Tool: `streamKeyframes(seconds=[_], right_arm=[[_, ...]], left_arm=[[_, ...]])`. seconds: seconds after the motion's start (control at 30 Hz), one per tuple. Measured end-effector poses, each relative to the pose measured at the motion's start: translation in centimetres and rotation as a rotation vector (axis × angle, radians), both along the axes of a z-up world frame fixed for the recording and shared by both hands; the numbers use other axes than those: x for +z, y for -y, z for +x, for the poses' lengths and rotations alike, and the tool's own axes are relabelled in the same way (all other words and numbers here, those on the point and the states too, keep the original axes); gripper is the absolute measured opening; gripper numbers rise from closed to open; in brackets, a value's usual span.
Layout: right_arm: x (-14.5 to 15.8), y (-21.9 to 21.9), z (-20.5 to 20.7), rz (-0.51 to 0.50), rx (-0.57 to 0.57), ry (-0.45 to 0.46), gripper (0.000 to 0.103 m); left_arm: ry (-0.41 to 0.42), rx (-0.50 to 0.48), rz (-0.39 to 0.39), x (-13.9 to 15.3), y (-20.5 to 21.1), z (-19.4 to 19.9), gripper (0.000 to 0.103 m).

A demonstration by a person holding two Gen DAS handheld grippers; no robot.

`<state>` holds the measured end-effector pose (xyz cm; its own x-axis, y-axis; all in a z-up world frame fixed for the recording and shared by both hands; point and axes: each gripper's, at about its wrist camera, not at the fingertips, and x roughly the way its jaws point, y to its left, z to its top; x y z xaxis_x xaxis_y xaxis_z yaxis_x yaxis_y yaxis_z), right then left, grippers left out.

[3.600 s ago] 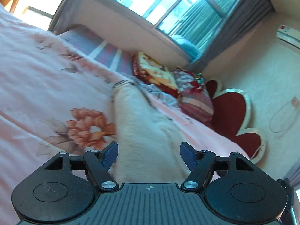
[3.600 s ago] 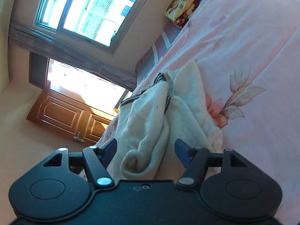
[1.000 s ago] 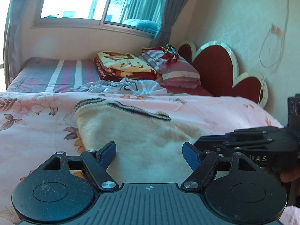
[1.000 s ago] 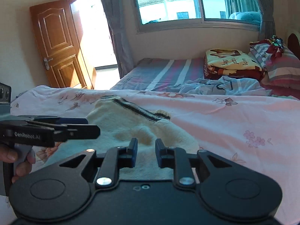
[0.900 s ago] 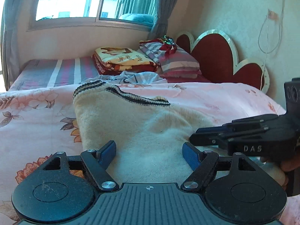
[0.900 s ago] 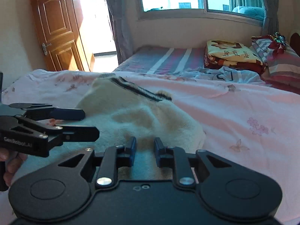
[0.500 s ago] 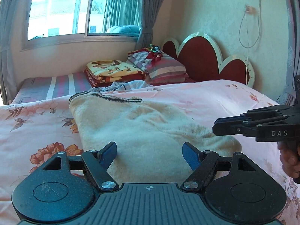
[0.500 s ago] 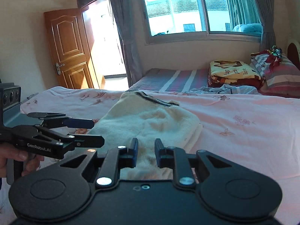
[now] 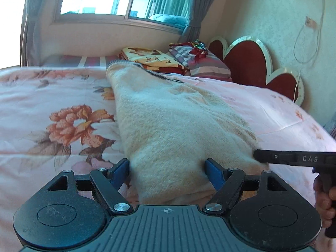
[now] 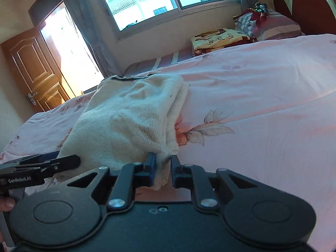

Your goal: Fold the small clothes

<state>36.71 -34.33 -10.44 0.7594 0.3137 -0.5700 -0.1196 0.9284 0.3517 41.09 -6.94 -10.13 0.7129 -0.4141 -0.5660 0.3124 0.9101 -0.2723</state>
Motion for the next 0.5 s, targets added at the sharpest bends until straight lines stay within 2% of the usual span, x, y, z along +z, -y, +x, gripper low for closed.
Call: streamKeyframes(seconds=[0.07, 0.27, 0.33, 0.4, 0.5], right_arm=[[0.4, -0.2, 0.0, -0.009, -0.002, -0.007, 0.015], [2.4, 0.6, -1.3, 0.018, -0.011, 0.035, 0.024], [3.5, 0.7, -1.8, 0.020, -0.018, 0.073, 0.023], [4.6, 0.2, -2.1, 0.018, 0.010, 0.118, 0.020], [4.9, -1.1, -1.5, -0.003, 0.056, 0.119, 0.018]], left_arm=[[-0.009, 0.011, -0.029, 0.0, -0.5, -0.1, 0.077], [0.056, -0.004, 0.064, 1.4, 0.1, -1.8, 0.077], [0.084, 0.008, 0.090, 2.3, 0.2, -2.3, 0.077], [0.115, 0.016, 0.085, 3.4, 0.3, -2.5, 0.077], [0.108, 0.008, 0.103, 4.0, 1.0, -1.9, 0.077]])
